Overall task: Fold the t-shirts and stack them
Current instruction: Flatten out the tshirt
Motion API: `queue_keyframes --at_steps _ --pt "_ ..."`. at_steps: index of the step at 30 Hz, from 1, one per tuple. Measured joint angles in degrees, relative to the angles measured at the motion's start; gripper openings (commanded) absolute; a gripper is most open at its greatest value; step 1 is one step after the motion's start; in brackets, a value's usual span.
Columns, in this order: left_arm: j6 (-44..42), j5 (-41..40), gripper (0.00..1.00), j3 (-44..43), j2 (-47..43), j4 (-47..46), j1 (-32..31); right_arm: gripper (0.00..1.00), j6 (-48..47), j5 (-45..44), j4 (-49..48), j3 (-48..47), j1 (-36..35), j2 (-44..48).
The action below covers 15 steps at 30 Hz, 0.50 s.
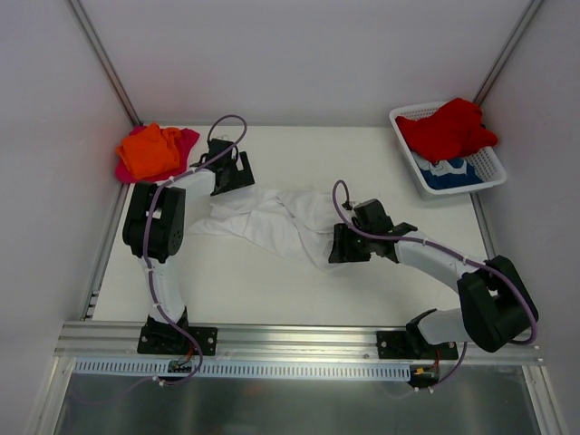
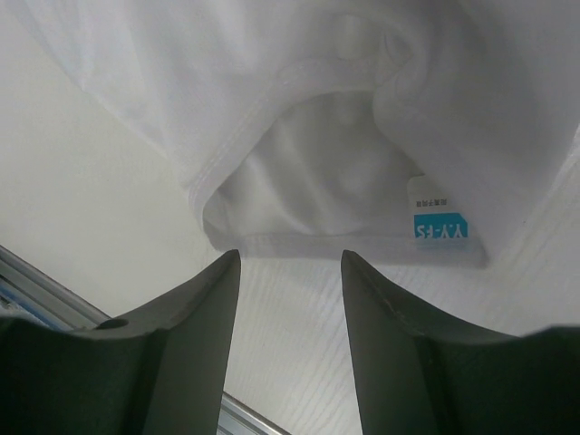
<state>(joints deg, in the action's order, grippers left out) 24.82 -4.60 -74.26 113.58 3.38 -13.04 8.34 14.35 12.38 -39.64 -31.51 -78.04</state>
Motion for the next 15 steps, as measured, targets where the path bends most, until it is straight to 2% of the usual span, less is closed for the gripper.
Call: queue_keyframes --at_steps 11,15 --pt "0.28 0.57 0.98 -0.39 0.57 -1.53 0.42 0.52 -0.02 -0.87 1.90 -0.04 -1.51 0.33" --pt "0.31 0.55 0.98 -0.39 0.57 -1.55 0.42 0.52 -1.01 -3.32 4.46 -3.91 -2.27 -0.70"
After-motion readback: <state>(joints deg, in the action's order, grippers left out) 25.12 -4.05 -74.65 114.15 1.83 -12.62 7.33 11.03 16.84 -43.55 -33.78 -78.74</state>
